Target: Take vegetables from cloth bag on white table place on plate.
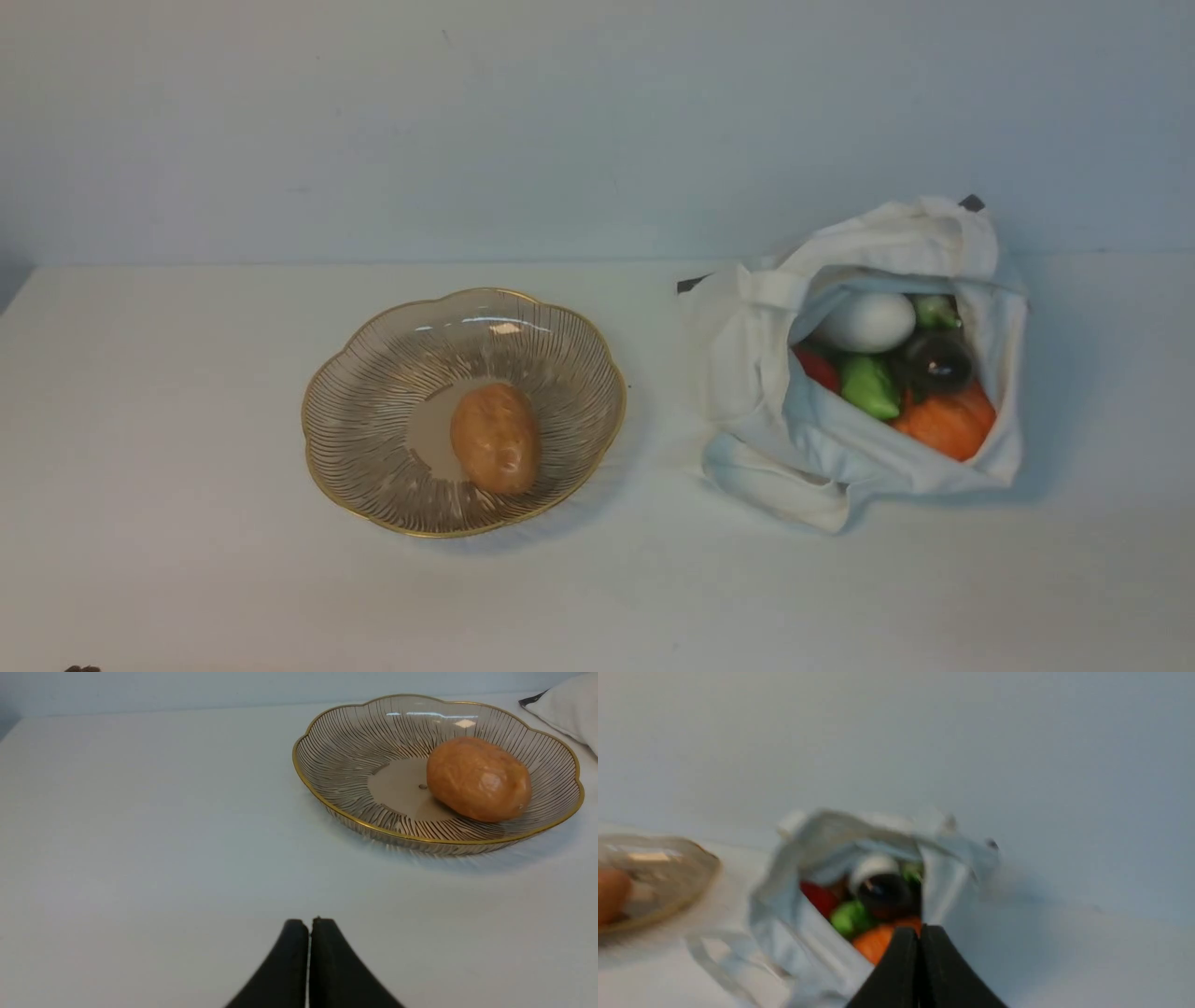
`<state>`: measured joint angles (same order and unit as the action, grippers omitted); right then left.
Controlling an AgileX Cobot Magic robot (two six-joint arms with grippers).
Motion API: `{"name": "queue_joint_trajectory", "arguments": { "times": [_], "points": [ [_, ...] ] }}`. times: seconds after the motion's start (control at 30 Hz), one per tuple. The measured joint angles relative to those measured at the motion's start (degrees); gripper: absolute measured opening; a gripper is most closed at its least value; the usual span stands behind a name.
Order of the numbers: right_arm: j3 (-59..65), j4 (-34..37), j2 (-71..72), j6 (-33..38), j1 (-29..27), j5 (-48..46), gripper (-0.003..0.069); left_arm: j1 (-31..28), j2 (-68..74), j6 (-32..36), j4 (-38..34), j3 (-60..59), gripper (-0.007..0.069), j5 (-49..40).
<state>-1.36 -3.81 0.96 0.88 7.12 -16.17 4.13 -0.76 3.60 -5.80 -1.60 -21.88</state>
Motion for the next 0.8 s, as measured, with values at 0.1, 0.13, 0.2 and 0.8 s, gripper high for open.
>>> {"name": "queue_joint_trajectory", "arguments": {
  "times": [0.1,0.13,0.2,0.8],
  "points": [
    [2.8,1.2,0.0,-1.9,-8.6,-4.5,-0.0015,0.0,0.0,0.0,0.0,0.0,-0.0008,0.0],
    [2.8,1.2,0.0,-2.0,-9.3,-4.6,-0.0015,0.0,0.0,0.0,0.0,0.0,-0.0008,0.0],
    [2.8,1.2,0.0,-2.0,-11.9,-5.1,-0.0015,0.0,0.0,0.0,0.0,0.0,-0.0008,0.0],
    [2.7,1.5,0.0,-1.8,-12.1,-5.3,-0.0015,0.0,0.0,0.0,0.0,0.0,-0.0008,0.0]
  ]
}}
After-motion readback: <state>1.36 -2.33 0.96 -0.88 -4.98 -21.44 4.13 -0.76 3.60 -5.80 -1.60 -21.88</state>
